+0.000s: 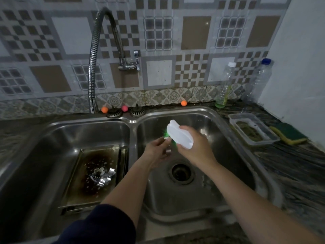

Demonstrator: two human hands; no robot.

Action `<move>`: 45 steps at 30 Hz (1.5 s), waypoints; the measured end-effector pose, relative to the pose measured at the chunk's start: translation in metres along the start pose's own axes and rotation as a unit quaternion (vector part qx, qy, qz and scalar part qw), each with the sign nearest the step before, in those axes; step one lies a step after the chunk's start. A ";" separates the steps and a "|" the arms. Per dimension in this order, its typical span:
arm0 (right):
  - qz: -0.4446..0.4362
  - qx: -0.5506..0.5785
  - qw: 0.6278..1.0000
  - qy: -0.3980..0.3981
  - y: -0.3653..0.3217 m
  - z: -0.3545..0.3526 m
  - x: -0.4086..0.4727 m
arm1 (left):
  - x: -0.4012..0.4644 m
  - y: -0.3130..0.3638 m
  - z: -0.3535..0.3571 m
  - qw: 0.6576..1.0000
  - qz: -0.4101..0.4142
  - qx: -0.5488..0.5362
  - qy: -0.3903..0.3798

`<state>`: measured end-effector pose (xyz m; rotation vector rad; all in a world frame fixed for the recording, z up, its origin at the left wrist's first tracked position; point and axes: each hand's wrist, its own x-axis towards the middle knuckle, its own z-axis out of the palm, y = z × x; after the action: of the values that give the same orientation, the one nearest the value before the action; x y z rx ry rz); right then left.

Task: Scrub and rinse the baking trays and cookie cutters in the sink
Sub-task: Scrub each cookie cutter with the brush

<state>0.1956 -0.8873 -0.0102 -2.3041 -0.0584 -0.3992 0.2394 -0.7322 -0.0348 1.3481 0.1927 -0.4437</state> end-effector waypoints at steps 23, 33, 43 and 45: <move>-0.047 0.029 0.998 0.038 0.021 -0.050 -0.003 | 0.001 0.006 0.044 0.770 0.338 0.506 0.193; -0.118 0.040 0.992 -0.021 0.026 -0.063 0.012 | -0.016 0.011 0.072 0.806 0.318 0.442 0.231; -0.174 0.073 0.981 -0.051 0.005 -0.059 0.023 | -0.030 0.021 0.052 0.873 0.230 0.307 0.300; -0.132 0.095 0.985 -0.050 0.003 -0.053 0.029 | -0.030 0.012 0.049 0.918 0.184 0.218 0.276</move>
<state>0.2095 -0.9301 0.0308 -2.1309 -0.4383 -0.3935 0.2111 -0.7721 -0.0017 1.8856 0.3085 0.2434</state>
